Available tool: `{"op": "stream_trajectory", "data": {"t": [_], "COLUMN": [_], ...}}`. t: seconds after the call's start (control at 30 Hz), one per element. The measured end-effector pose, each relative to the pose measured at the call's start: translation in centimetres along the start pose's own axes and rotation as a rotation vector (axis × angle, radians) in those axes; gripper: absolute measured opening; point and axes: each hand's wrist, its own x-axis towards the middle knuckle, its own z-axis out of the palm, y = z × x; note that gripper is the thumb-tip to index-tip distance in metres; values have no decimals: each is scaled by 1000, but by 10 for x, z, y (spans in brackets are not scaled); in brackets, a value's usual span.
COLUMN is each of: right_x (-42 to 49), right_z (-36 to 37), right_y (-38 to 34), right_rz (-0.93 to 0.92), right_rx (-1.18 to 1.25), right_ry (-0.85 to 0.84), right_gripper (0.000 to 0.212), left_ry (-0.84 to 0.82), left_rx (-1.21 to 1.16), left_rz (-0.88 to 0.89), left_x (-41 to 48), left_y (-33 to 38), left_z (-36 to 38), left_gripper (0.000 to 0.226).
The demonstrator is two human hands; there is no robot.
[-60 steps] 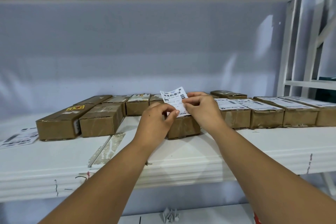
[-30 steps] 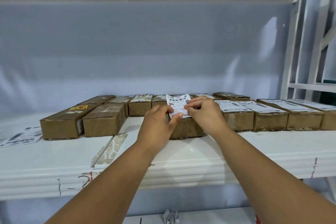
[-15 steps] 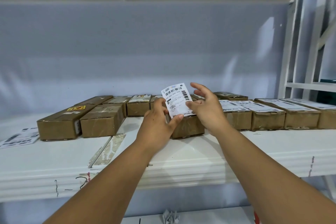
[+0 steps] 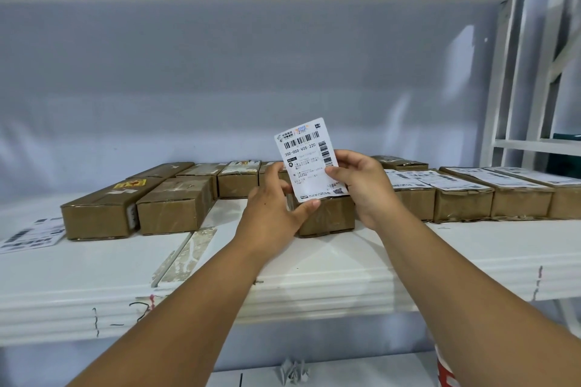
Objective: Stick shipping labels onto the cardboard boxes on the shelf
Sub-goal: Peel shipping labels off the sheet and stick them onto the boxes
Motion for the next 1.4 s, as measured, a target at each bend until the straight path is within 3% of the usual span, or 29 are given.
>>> {"op": "stream_trajectory", "data": {"t": [0.07,0.23,0.73,0.87,1.07,1.2,1.4], "right_x": [-2,-4,-10,-9,-6,-8,-5], "right_z": [-1,-3,-4,-2,1,3,4], "right_y": [-1,-2,-9,-8,-2,-3,4], "right_rz": [17,77,56,104,45,35,48], "right_rx": [35,225,262,281,-32,-131,-328], "right_ry": [-31,-133,-139,-48,137,59,93], "right_gripper": [25,17,12,14,18,27,31], "left_ry": [-26,-105,-131,-134,-131,-77,-96], "left_rx": [26,80,62,100,131,-4,0], "left_rz": [-19,-80,-98,-69,-57,-67,-55], "left_x": [1,0,2,0,-1,-2,-3], "left_y": [0,6,0,5,4,3,5], "left_z": [0,-4,-2,-2,-1,0,1], "left_gripper": [78,48,58,56,62,88,98]}}
